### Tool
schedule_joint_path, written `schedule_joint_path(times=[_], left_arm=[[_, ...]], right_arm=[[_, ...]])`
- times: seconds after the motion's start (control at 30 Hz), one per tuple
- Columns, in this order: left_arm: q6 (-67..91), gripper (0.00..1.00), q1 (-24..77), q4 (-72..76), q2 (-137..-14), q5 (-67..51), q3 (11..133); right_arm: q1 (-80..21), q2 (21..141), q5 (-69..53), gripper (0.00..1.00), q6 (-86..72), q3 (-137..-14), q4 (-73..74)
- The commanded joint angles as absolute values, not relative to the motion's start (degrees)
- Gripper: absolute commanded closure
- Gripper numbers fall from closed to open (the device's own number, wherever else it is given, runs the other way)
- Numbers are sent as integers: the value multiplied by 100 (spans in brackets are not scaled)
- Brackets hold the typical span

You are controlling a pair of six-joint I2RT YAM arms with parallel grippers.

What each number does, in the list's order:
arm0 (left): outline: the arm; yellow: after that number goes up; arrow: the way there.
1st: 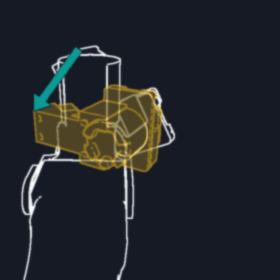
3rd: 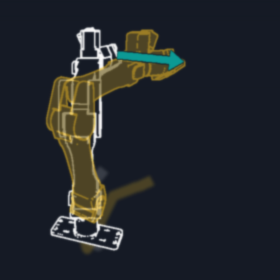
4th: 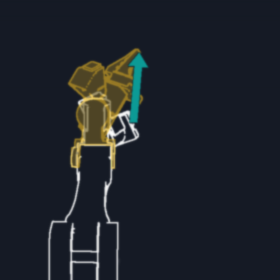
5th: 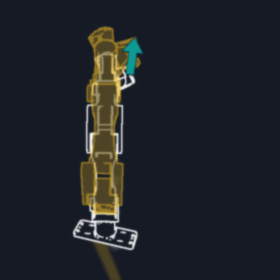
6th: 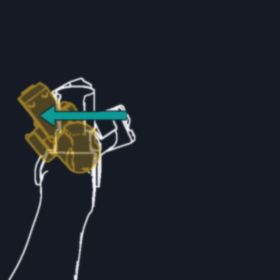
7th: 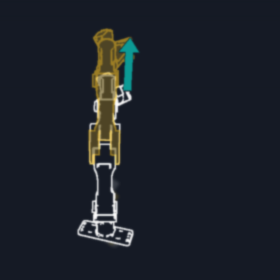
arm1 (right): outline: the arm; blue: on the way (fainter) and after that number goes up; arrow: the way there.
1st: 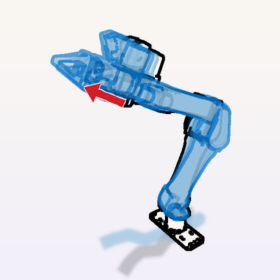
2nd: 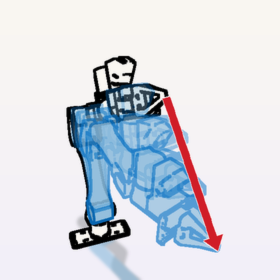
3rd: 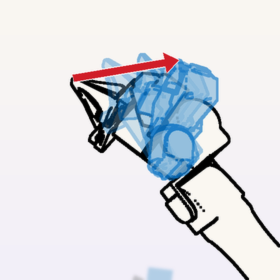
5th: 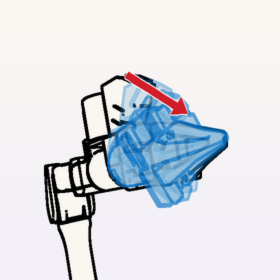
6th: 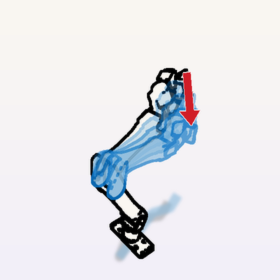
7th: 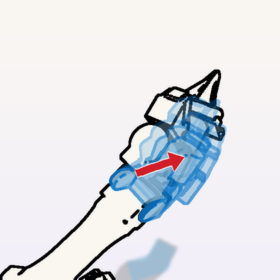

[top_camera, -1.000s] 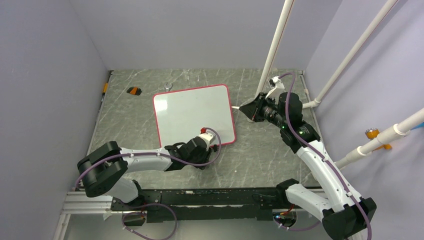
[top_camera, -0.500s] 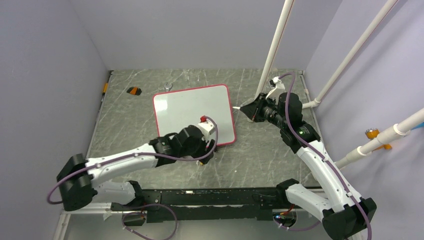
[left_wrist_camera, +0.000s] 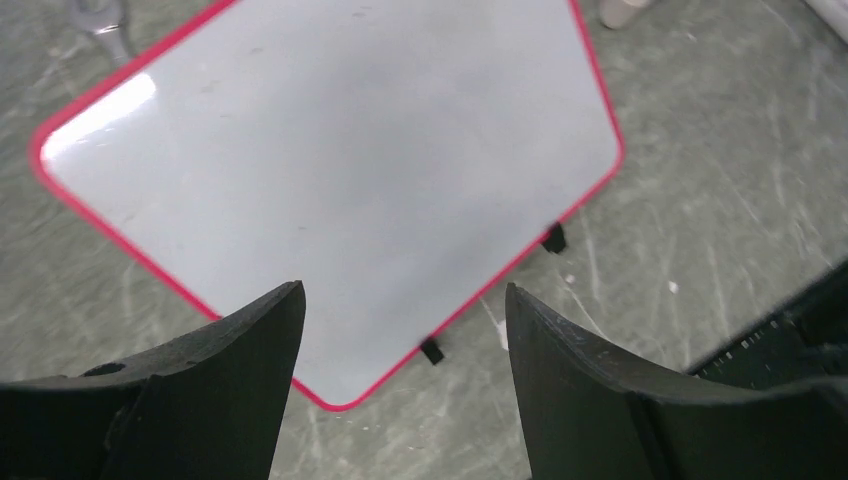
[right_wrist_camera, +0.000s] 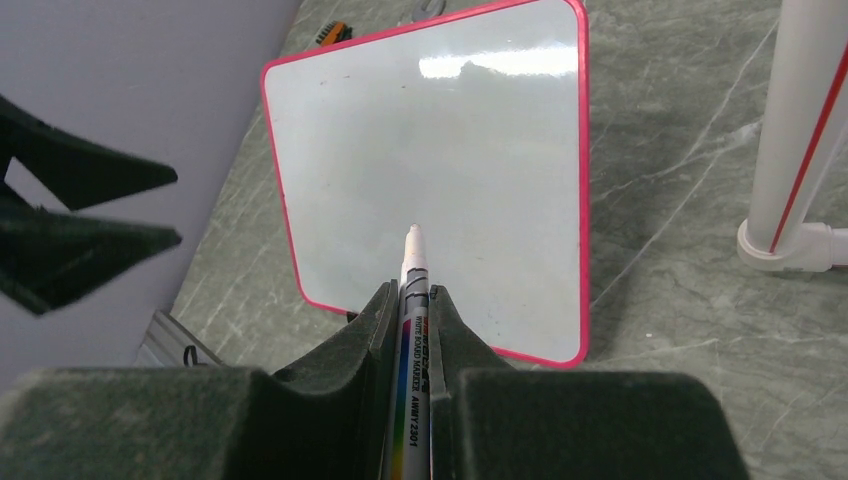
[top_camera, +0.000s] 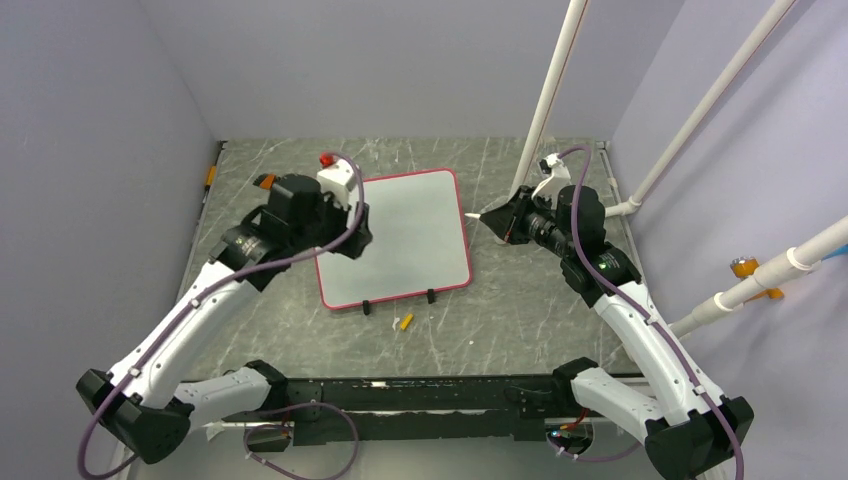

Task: Write a sentence on the whiteboard
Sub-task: Move the whiteboard to the center of the board.

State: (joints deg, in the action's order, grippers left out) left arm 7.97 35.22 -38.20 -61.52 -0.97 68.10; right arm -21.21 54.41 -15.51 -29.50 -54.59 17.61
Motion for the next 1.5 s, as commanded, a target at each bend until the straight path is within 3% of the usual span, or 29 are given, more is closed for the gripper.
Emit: schedule_joint_path(times=[0.0, 0.17, 0.53, 0.73, 1.03, 1.47], left_arm=[[567, 24, 2690, -4094, -6432, -526, 7208], [625, 15, 1965, -3614, -6736, -791, 7385], [377, 16, 950, -4182, -8607, -1810, 8962], [321, 13, 658, -4218, -9067, -1636, 9386], [334, 19, 108, -4102, -9807, -2719, 9606], [446, 28, 63, -4153, -10120, -2880, 9584]], right_arm=[[-2187, 5403, -1585, 100, -2911, -5712, 1713], [-2270, 5440, -1565, 100, -2902, -5754, 1761], [-2413, 5555, -1647, 100, -2962, -5643, 1602], [-2472, 5656, -1623, 100, -2941, -5645, 1572], [-2631, 5795, -1570, 100, -2927, -5704, 1582], [-2757, 5906, -1492, 100, -2878, -5858, 1652]])
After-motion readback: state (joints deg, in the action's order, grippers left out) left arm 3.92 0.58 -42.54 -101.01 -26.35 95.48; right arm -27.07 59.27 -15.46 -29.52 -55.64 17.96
